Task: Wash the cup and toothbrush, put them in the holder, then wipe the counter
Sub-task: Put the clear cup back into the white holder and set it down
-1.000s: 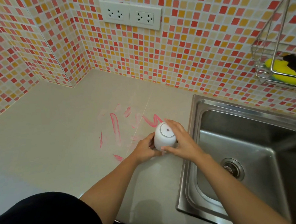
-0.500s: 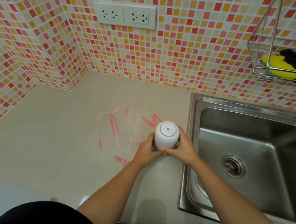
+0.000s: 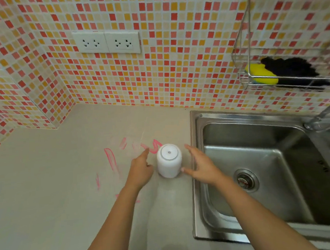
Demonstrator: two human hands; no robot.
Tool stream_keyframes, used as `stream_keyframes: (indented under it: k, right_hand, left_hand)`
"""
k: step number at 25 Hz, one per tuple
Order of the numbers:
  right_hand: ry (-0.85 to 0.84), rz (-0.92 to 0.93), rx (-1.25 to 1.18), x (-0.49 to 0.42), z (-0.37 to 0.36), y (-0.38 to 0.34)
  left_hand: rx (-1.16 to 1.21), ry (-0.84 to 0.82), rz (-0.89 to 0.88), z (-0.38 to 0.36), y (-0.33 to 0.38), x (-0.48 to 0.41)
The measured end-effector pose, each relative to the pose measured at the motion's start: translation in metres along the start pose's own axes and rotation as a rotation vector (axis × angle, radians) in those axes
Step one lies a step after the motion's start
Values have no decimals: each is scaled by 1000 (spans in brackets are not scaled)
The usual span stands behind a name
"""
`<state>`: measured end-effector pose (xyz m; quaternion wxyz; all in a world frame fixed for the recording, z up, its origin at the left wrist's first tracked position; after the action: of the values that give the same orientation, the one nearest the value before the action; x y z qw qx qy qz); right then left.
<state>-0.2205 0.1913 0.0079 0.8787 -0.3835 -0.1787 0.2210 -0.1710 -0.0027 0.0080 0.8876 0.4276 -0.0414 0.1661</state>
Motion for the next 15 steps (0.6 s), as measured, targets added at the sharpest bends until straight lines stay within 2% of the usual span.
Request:
stream_keyframes:
  k: [2,4,9,13,15]
  right_hand:
    - [84,41,50,21,32,-7]
    - [217,60,76,47,74,-11]
    - [631,93,117,116,195,-12]
    - [921,127,250,152,302,-12]
    - [987,148,345,150,352,-12]
  left_hand:
    - [28,159,-118,23,41,5]
    - [123,220,-243,32,91,14]
    - [322,58,-526,2,234,52]
    - [245,-55,-758,-44,356,67]
    - [153,-58,-826,-65,413,58]
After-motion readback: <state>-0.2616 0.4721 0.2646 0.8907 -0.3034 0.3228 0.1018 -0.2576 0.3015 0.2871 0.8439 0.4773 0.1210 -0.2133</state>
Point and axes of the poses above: each hand's wrist, its own x-axis away from the middle knuckle, its own z-axis out of the back of the hand, y = z × x, the point moved 9 cm from there along -x, towards the middle knuckle, and after that the axes turned 2 degrees about -y, right-handed, at the moved point
